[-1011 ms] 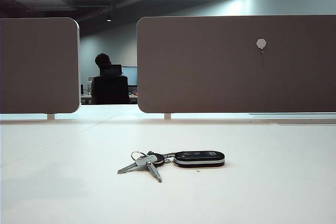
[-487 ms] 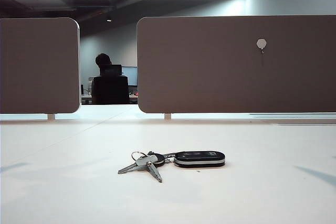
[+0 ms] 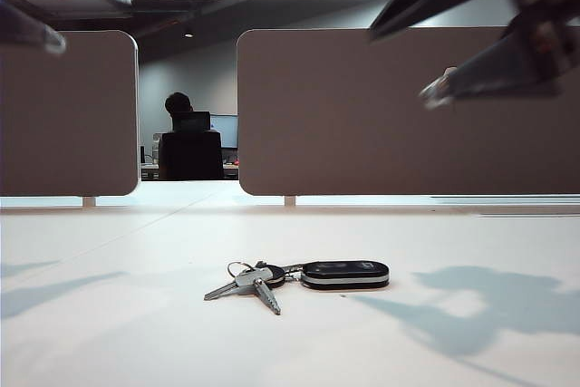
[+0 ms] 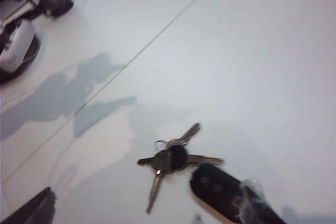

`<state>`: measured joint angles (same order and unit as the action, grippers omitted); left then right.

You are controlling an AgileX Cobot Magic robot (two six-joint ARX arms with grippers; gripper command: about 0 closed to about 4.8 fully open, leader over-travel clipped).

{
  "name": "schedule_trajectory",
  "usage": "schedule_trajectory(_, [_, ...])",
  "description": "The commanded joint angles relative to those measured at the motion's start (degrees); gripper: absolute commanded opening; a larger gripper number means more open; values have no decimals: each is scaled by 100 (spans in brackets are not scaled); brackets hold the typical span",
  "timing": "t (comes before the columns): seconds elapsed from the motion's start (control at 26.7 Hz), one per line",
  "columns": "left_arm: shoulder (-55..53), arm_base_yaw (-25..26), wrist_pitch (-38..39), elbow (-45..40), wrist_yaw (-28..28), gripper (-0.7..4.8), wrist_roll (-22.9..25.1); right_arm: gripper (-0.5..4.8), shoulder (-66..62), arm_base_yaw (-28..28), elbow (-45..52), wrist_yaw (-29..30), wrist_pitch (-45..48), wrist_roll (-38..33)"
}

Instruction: Hang the bunch of keys on the hook.

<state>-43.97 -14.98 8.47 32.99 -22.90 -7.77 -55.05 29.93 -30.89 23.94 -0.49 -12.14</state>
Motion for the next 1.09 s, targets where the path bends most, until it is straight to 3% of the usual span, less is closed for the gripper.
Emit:
schedule_trajectory(0.04, [-280,-221,1047,151,273,479,817,479,-743,435,-262,-87,258,68])
schedule_trajectory(0.22, [-452,-284,1563,160,382,479,863,473,-1794,780,-553,-109,341,376])
schedule_trajectory(0.34, [-448,-284,1690,160,389,479,861,416,-2354,898,-625,-136,540,518])
schedule_trajectory(0.71, [-448,-286,1912,162,363,479,868,418,-3447,1062,-708,-131,1475,514])
schedule_trajectory(1.09, [-448,-284,1961,160,494,479,953,417,-3624,1147,-833,-221,1287,514])
